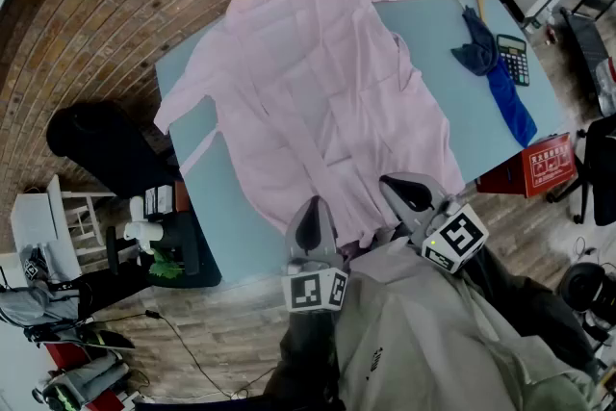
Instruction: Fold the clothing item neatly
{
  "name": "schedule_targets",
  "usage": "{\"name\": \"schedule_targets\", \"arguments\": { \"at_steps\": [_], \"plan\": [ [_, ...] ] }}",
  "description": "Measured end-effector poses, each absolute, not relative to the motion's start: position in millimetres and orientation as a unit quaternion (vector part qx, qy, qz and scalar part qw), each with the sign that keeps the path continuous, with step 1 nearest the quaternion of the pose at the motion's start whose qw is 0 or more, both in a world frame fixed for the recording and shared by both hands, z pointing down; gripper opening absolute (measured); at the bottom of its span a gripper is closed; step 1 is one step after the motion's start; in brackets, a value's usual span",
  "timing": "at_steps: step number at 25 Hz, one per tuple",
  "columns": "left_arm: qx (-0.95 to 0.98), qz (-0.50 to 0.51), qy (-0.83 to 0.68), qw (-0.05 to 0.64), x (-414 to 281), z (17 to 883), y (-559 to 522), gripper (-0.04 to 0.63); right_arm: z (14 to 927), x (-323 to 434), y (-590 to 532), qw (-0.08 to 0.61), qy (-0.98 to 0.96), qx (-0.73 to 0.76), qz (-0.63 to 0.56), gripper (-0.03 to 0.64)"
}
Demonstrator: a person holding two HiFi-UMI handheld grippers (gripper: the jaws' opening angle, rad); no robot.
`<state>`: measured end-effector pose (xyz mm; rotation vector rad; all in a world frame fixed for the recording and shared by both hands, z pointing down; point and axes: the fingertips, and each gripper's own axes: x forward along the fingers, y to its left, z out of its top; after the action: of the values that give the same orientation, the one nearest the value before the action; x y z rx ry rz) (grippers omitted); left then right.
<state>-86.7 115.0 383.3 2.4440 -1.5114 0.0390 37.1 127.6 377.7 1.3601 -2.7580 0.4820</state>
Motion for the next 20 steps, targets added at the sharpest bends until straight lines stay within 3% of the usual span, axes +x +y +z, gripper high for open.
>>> {"name": "schedule_targets", "arguments": {
  "at_steps": [20],
  "plan": [
    [0.849,0.015,-0.514,0.122,-84.1,383.6,123.8,0.008,384.3,37.6,133.8,0.019,-0.873,0.46,0.159,-0.002]
  ]
}}
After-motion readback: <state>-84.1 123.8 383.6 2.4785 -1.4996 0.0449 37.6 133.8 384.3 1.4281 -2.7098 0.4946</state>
